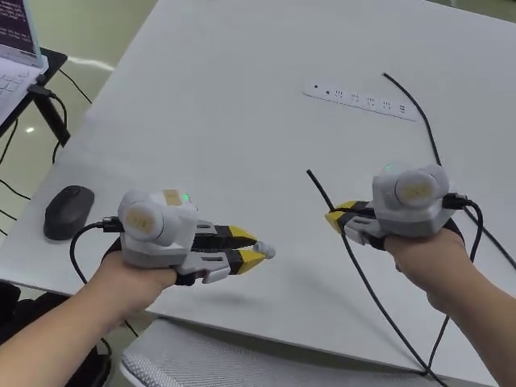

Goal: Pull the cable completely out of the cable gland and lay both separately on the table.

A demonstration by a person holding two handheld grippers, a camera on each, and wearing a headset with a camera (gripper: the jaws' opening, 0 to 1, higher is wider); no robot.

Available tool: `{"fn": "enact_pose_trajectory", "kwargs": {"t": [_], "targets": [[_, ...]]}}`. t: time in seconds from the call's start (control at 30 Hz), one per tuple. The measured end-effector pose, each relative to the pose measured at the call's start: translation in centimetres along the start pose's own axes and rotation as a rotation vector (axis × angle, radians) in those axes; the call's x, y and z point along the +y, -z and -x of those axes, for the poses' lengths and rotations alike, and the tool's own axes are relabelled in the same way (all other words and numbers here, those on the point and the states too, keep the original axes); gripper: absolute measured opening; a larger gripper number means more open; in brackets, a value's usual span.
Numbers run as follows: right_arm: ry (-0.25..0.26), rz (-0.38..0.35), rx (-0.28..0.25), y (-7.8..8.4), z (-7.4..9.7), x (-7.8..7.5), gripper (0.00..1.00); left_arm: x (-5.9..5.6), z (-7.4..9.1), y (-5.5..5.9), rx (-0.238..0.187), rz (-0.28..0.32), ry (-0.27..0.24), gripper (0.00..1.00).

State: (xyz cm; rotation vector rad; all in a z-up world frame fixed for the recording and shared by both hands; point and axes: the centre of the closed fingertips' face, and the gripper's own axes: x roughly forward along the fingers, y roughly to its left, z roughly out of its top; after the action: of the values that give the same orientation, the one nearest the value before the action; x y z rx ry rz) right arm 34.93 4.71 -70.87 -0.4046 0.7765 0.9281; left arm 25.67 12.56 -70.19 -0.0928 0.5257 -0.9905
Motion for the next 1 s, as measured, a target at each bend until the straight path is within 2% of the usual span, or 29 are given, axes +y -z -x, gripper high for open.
{"fn": "enact_pose_trajectory", "kwargs": {"t": [0.13,0.37,0.5,0.63,0.77,0.9,1.0], "targets": [[-0.011,0.021,0.020,-0.3,-1.4,0.2,0.00,0.8,0.2,1.2,0.009,0.013,-0.008,0.15],[-0.046,0.080,0.070,-0.7,-4.4,1.7,0.00,1.8,0.5,3.5,0.033,0.034,-0.013,0.15],[-0.080,0.140,0.086,-1.1,-6.9,2.5,0.00,2.7,0.6,4.8,0.043,0.060,-0.019,0.15],[-0.095,0.165,0.101,-1.1,-8.8,2.8,0.00,3.4,0.3,5.9,0.064,0.063,-0.022,0.15],[-0.115,0.179,0.088,-1.4,-10.5,2.9,0.00,4.3,0.1,6.7,0.074,0.079,-0.031,0.15],[-0.127,0.260,0.139,-0.5,-12.1,2.9,0.00,5.2,0.1,7.1,0.075,0.092,-0.044,0.15],[-0.140,0.289,0.162,-0.1,-12.8,3.4,0.00,5.8,0.2,7.4,0.077,0.096,-0.056,0.15]]}}
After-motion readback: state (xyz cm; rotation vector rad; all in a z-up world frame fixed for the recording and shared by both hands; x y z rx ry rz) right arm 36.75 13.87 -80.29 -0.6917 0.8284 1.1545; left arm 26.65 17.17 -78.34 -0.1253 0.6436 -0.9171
